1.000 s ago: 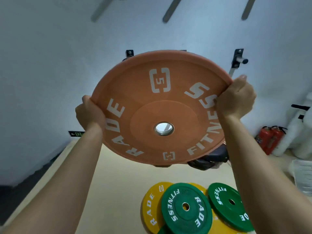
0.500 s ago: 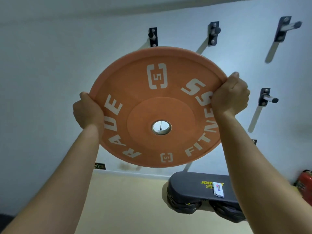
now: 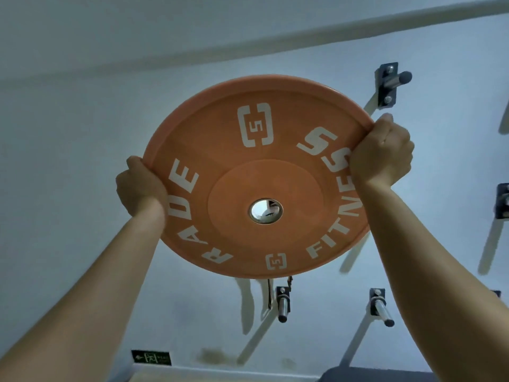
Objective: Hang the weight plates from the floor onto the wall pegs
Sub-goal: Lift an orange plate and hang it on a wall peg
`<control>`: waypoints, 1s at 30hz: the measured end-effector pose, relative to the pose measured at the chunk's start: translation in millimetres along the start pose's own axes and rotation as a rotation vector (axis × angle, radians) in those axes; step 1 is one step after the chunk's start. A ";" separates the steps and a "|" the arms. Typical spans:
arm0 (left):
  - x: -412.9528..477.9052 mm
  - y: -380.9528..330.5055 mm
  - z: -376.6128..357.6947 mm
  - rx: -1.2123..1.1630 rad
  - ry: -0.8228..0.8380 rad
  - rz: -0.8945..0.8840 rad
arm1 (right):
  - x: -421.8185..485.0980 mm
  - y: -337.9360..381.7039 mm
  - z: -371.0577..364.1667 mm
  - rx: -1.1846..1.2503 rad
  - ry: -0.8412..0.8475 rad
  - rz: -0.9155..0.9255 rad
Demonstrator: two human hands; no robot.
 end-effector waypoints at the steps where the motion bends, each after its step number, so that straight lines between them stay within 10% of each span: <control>1: 24.1 3.8 -16.0 -0.019 0.004 0.007 | 6.0 2.6 -25.2 0.005 0.003 0.004; 16: 309.2 34.9 -284.7 -0.103 0.163 -0.135 | 123.9 -16.0 -330.3 0.028 -0.162 -0.011; 30: 406.0 -32.6 -470.8 -0.148 0.122 -0.252 | 294.8 7.1 -447.3 0.022 -0.217 0.062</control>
Point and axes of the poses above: each hand's wrist, its own x-axis towards the middle knuckle, its own z-axis out of the back of the hand, y = z × x, the point moved 2 cm from there along x, towards the middle knuckle, and after that the axes turned 3 degrees about y, right-handed, at the moved point
